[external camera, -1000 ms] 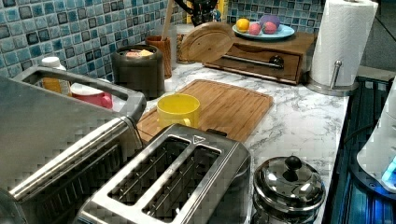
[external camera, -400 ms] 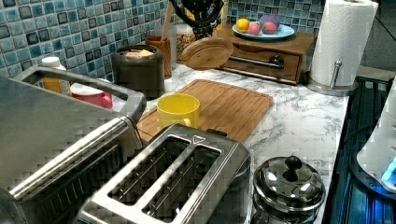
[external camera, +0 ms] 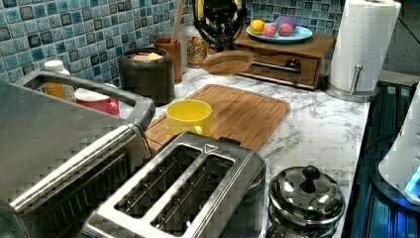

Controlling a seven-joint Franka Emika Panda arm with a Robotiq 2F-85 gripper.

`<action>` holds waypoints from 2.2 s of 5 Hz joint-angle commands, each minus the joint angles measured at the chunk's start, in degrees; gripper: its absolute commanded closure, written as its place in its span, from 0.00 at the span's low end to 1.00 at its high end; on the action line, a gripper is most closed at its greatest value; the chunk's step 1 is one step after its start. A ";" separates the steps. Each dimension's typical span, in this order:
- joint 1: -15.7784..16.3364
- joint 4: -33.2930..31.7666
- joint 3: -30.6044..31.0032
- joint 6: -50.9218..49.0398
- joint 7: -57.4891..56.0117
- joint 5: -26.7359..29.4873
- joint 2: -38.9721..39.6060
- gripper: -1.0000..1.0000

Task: Place the lid on the board.

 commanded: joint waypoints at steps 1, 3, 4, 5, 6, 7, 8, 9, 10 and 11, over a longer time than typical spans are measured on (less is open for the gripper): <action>-2.03 -3.95 -0.69 10.56 10.01 -7.81 -5.91 1.00; -2.62 -3.64 -1.12 14.40 16.45 -16.14 -2.74 1.00; -2.97 -4.81 -1.92 12.87 13.79 -14.40 -5.78 1.00; -3.03 -3.73 -2.02 12.58 14.21 -15.36 -4.31 1.00; -3.23 -2.18 -2.28 11.24 13.13 -14.52 -2.75 1.00; -3.59 -0.46 -2.62 10.61 11.69 -12.82 -0.75 1.00; -3.40 0.98 -3.07 10.64 11.48 -12.63 1.28 1.00; -2.93 2.33 -3.37 11.18 12.02 -13.06 3.20 1.00; -2.32 3.49 -3.23 11.88 11.33 -12.81 4.73 1.00; -1.63 4.54 -3.04 14.95 14.98 -14.75 8.44 0.38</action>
